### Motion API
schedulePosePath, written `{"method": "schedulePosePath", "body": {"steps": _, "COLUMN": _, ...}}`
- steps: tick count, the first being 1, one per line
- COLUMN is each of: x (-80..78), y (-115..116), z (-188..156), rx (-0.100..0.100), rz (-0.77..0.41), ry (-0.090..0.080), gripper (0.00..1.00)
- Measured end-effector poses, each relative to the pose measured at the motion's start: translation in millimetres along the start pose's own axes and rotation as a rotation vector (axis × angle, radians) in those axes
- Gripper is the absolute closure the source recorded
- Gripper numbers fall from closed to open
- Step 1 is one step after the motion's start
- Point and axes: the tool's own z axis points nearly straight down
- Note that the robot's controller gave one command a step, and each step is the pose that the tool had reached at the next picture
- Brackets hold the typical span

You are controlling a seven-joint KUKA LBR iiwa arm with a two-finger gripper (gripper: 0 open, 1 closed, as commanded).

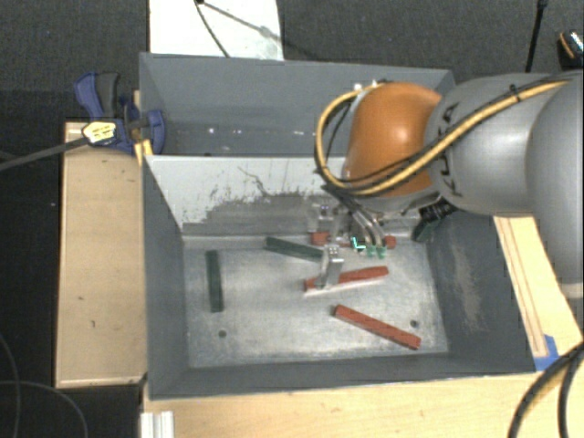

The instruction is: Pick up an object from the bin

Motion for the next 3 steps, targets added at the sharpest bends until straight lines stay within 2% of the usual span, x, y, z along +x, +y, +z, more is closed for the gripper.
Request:
{"method": "schedulePosePath", "body": {"steps": 1, "x": 0.9, "y": -41, "z": 60, "rx": -0.001, "rz": 0.243, "ry": -0.003, "gripper": 0.0}}
{"method": "schedulePosePath", "body": {"steps": 2, "x": 99.9, "y": -77, "z": 62, "rx": 0.0, "rz": 0.362, "ry": -0.001, "gripper": 0.0}}
{"method": "schedulePosePath", "body": {"steps": 3, "x": 97.3, "y": -75, "z": 61, "rx": -0.001, "rz": 0.364, "ry": -0.007, "gripper": 1.0}}
